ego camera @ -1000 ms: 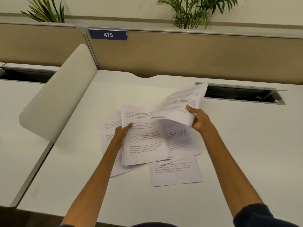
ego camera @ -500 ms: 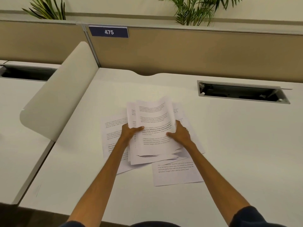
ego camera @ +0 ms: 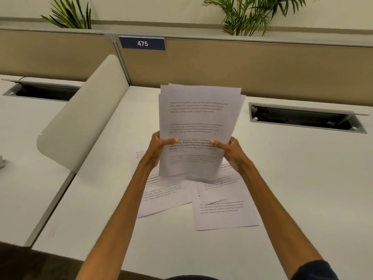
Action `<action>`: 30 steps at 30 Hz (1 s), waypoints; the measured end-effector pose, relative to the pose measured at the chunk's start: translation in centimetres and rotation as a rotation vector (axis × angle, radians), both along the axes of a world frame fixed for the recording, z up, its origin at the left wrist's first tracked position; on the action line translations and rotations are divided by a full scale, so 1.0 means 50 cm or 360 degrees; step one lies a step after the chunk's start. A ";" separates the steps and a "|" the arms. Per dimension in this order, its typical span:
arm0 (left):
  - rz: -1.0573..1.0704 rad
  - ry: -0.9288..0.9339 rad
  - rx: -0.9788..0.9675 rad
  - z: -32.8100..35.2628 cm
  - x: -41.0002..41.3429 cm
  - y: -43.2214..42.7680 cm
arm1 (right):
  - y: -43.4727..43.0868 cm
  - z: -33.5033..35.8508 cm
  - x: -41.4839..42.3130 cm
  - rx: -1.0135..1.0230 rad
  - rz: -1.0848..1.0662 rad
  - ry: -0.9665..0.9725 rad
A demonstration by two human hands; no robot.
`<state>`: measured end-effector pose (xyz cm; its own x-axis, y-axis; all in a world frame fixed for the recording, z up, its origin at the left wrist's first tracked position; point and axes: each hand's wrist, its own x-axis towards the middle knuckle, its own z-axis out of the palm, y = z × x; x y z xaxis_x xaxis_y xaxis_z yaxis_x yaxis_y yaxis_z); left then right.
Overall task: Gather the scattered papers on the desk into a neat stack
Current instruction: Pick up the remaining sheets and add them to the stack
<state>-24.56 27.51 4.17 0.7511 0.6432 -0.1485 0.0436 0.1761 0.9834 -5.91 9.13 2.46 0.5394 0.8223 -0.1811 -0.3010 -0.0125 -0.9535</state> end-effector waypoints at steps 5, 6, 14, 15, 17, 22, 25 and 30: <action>0.0119 -0.0266 0.0264 0.088 0.018 -0.011 | 0.002 0.076 -0.003 0.0044 -0.0078 -0.0416; 0.0134 -0.0283 0.0305 0.096 0.020 -0.018 | 0.001 0.080 -0.006 0.0051 -0.0064 -0.0437; 0.0208 -0.0181 0.0369 0.029 0.007 -0.052 | -0.011 0.011 -0.045 -0.0112 -0.0106 -0.0460; 0.0215 -0.0157 0.0364 0.015 0.003 -0.061 | -0.012 0.002 -0.052 -0.0152 -0.0137 -0.0460; 0.0258 -0.0130 0.0346 0.002 -0.003 -0.074 | -0.013 -0.003 -0.057 -0.0165 -0.0178 -0.0459; 0.0319 -0.0173 0.0339 0.010 -0.001 -0.053 | -0.004 0.023 -0.051 -0.0091 -0.0233 -0.0482; 0.0289 -0.0081 0.0308 -0.020 -0.003 -0.063 | -0.003 -0.001 -0.059 -0.0182 -0.0167 -0.0510; 0.0498 -0.0031 0.0134 -0.050 -0.028 -0.047 | -0.018 -0.035 -0.032 -0.0421 -0.0127 -0.0566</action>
